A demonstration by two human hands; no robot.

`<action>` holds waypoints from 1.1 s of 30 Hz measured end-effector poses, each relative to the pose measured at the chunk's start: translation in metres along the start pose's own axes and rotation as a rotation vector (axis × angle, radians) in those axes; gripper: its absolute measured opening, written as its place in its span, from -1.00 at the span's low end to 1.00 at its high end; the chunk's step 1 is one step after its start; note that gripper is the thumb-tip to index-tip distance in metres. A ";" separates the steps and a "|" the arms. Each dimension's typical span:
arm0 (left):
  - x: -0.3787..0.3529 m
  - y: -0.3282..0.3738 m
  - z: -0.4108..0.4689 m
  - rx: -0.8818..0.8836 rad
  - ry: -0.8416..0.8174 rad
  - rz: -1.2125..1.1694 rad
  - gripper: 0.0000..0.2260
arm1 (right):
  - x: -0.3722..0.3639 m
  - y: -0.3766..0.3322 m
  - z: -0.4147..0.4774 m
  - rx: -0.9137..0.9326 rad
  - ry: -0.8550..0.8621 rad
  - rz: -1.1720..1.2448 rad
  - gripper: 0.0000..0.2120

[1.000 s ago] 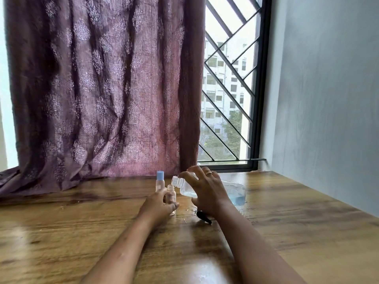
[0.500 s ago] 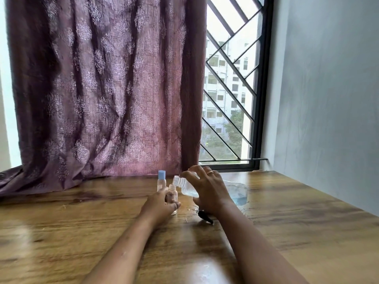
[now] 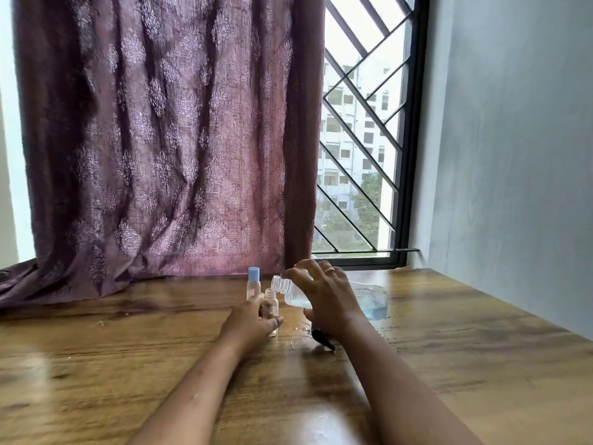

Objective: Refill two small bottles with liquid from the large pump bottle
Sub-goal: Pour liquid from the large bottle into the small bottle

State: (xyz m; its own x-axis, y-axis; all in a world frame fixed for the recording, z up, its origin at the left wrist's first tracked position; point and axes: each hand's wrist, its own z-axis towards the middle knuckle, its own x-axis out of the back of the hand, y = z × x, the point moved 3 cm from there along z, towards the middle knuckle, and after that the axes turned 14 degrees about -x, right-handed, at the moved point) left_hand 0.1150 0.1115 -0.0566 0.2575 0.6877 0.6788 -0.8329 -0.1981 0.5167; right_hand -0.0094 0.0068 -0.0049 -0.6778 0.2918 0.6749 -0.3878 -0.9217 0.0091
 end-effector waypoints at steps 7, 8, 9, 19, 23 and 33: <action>0.000 0.000 0.000 0.002 0.000 -0.005 -0.67 | 0.002 -0.002 0.000 0.007 0.009 0.008 -0.22; 0.000 0.001 0.000 0.004 -0.001 -0.004 -0.66 | 0.002 -0.002 0.000 0.007 0.011 0.007 -0.22; 0.000 0.001 0.000 0.007 -0.003 -0.005 -0.64 | 0.002 -0.002 0.000 0.007 0.012 0.006 -0.22; 0.001 0.001 0.000 0.010 -0.007 -0.007 -0.61 | 0.001 -0.001 0.001 0.005 0.012 -0.011 -0.23; 0.001 0.002 0.000 0.007 -0.008 -0.011 -0.63 | 0.002 -0.001 0.001 0.004 -0.004 -0.011 -0.24; 0.001 0.004 -0.001 0.005 -0.005 -0.003 -0.61 | 0.004 -0.002 0.001 0.010 0.003 -0.005 -0.27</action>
State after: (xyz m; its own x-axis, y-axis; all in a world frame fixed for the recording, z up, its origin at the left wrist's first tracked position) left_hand 0.1119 0.1120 -0.0544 0.2631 0.6846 0.6798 -0.8296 -0.1991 0.5216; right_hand -0.0104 0.0100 -0.0019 -0.6777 0.2968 0.6728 -0.3846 -0.9229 0.0197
